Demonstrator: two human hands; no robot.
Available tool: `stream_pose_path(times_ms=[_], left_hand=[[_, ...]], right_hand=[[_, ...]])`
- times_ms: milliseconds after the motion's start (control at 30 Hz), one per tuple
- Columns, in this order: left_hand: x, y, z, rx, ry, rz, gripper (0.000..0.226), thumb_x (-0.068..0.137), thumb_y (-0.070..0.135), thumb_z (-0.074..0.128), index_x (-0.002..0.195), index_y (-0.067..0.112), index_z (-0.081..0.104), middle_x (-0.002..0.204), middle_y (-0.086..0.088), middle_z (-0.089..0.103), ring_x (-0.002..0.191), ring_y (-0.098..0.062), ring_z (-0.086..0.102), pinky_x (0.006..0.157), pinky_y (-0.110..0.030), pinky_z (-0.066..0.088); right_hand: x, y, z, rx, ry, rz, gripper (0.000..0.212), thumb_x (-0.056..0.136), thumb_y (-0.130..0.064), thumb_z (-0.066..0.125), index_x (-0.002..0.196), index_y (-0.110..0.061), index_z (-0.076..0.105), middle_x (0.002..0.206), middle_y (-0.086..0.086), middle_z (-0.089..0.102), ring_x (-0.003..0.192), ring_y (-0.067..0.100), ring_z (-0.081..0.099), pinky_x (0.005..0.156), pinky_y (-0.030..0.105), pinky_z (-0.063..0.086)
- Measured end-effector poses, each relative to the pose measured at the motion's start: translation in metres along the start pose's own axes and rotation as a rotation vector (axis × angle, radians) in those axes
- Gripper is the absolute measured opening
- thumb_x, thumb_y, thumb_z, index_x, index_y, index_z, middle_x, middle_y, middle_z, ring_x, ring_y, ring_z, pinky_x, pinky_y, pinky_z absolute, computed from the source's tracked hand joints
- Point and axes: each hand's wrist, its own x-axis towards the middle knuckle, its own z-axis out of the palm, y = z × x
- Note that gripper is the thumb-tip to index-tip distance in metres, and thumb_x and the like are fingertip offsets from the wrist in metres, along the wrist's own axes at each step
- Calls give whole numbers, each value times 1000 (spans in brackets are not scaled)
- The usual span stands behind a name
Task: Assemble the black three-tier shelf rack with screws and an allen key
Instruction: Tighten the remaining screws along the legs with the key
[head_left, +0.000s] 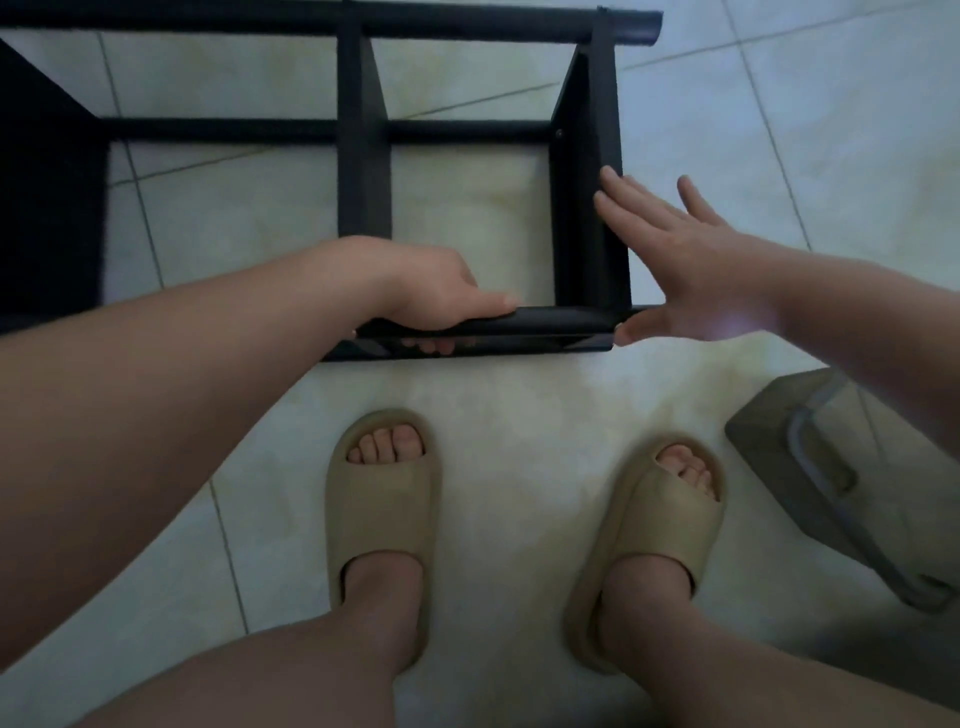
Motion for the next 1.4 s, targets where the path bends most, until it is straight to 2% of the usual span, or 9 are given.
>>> stream_pose_path(times_ms=[133, 367, 500, 600, 867, 1067, 1167, 1267, 1400], left_hand=[[-14, 3, 2, 171, 244, 45, 49, 95, 65, 43, 108, 23, 65, 94, 1, 66, 87, -22, 60, 75, -37, 50], [-34, 8, 29, 123, 208, -31, 40, 101, 52, 43, 114, 18, 60, 100, -4, 61, 91, -26, 58, 71, -36, 43], [-58, 15, 28, 196, 229, -56, 47, 100, 51, 44, 138, 24, 48, 127, -6, 60, 112, -29, 58, 87, -41, 50], [-81, 32, 12, 272, 282, 4, 61, 99, 57, 43, 152, 28, 32, 151, -5, 45, 136, -30, 44, 106, -46, 43], [-120, 119, -4, 471, 401, 120, 67, 98, 60, 38, 156, 30, 23, 164, -4, 23, 150, -31, 16, 120, -47, 22], [-99, 197, 40, 499, 289, 215, 71, 97, 61, 43, 156, 29, 24, 162, -3, 27, 148, -32, 20, 118, -50, 26], [-71, 232, 58, 543, 177, 243, 71, 99, 59, 43, 157, 25, 22, 160, -5, 32, 145, -34, 29, 116, -48, 29], [-39, 261, 72, 494, 88, 245, 71, 100, 55, 46, 158, 22, 20, 158, -7, 36, 142, -32, 37, 114, -44, 33], [7, 287, 89, 415, 12, 249, 75, 99, 48, 53, 158, 18, 18, 153, -9, 43, 139, -30, 42, 109, -37, 35]], right_hand=[[7, -2, -16, -33, 3, 75, 109, 91, -43, 72, 162, -14, -6, 169, 1, -17, 156, 12, -10, 125, 41, -10], [-1, -32, -10, -139, -46, 102, 95, 99, -37, 61, 162, -15, -5, 170, -1, -17, 157, 16, -9, 126, 43, -1], [-23, -40, -20, -65, -105, 137, 93, 99, -54, 55, 163, -23, -5, 169, -9, -17, 157, 19, -9, 125, 51, 7], [-55, -40, -36, 5, -99, 188, 90, 98, -63, 47, 162, -29, -6, 168, -13, -17, 157, 17, -10, 124, 54, 9], [-164, -7, -39, 165, 45, 430, 86, 97, -70, 38, 159, -40, -11, 168, -16, -18, 157, 17, -10, 120, 61, 18], [-235, 44, 19, 315, 61, 597, 85, 99, -64, 43, 162, -35, -5, 170, -8, -9, 157, 21, -4, 124, 57, 17], [-255, 74, 51, 421, 56, 657, 84, 100, -59, 46, 163, -27, 1, 171, 2, 2, 157, 25, 6, 126, 45, 13], [-259, 99, 82, 523, 45, 701, 80, 102, -54, 48, 164, -22, 9, 169, 7, 16, 154, 26, 21, 124, 35, 20], [-245, 120, 133, 606, -31, 708, 75, 102, -54, 49, 162, -20, 19, 165, 9, 30, 151, 27, 31, 121, 34, 27]])
